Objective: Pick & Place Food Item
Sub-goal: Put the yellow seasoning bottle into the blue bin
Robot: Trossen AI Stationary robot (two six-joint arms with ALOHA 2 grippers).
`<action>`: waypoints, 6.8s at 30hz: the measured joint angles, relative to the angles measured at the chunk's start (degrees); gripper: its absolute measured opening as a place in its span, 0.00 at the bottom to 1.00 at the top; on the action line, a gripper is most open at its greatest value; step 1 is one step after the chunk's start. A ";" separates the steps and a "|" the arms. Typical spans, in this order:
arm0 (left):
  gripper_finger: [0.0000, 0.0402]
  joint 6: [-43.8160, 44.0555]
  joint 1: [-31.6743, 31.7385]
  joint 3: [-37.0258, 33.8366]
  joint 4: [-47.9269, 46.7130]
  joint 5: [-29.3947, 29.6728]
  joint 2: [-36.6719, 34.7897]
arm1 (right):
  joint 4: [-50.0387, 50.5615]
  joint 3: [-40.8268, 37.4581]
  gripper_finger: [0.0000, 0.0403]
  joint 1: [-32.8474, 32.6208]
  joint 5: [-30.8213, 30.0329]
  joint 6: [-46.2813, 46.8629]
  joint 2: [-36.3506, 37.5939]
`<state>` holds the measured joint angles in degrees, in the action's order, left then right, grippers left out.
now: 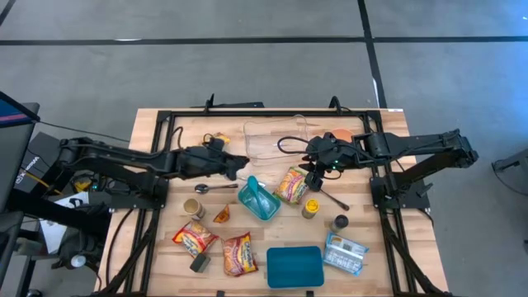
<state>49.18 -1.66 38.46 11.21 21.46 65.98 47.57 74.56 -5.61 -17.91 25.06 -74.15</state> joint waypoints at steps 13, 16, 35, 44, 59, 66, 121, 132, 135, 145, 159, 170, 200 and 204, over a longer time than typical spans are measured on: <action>0.16 -16.82 -5.09 0.00 11.22 -0.18 0.04 | 0.02 0.00 0.29 -0.02 -0.02 0.00 0.00; 0.14 -17.33 -5.62 0.00 10.69 -0.22 0.04 | 0.07 0.00 0.29 -0.02 -0.04 0.00 0.00; 0.10 -17.27 -5.71 0.00 10.70 0.00 0.06 | 12.48 0.00 0.29 -0.87 -0.08 5.28 0.00; 0.09 -17.24 -5.71 0.00 10.70 -0.03 0.06 | 17.16 0.00 0.29 -6.47 0.01 13.09 0.00; 0.08 -17.24 -5.71 0.00 10.70 -0.05 0.06 | 16.51 0.04 0.29 -15.44 0.00 20.18 -0.22; 0.09 -17.24 -5.71 0.00 10.73 -0.07 0.06 | 16.50 0.04 0.29 -17.35 -0.15 25.52 -0.22; 0.09 -17.24 -5.71 0.00 11.80 -0.05 0.11 | 18.73 0.04 0.29 -18.54 2.98 36.08 -14.94; 0.09 -17.23 -5.71 0.00 11.80 -0.29 0.11 | 18.86 0.04 0.30 -15.47 7.44 32.85 -15.19; 0.09 -17.22 -5.71 0.00 11.80 -0.28 0.11 | 18.86 0.04 0.33 -14.61 8.98 32.83 -15.19; 0.09 -17.23 -5.71 0.00 11.80 -0.22 0.11 | 17.26 0.04 0.58 -12.54 10.84 33.44 -15.19; 0.09 -17.24 -5.71 0.00 11.81 0.06 0.09 | 16.18 0.04 0.69 -13.97 7.76 35.02 -15.19; 0.09 -17.23 -5.71 0.00 11.80 0.00 0.06 | 14.63 -2.67 0.69 -14.25 7.30 36.46 -15.23; 0.09 -17.24 -5.71 0.00 11.99 -0.27 0.06 | -1.66 -16.79 0.69 -14.08 7.34 38.62 -15.21; 0.09 -17.24 -5.71 0.00 11.99 -0.24 0.06 | -3.14 -18.66 0.69 -14.12 7.34 39.84 -15.21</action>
<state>31.94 -7.38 38.46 23.20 21.21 66.04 44.43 55.91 -19.73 -10.57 64.90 -89.36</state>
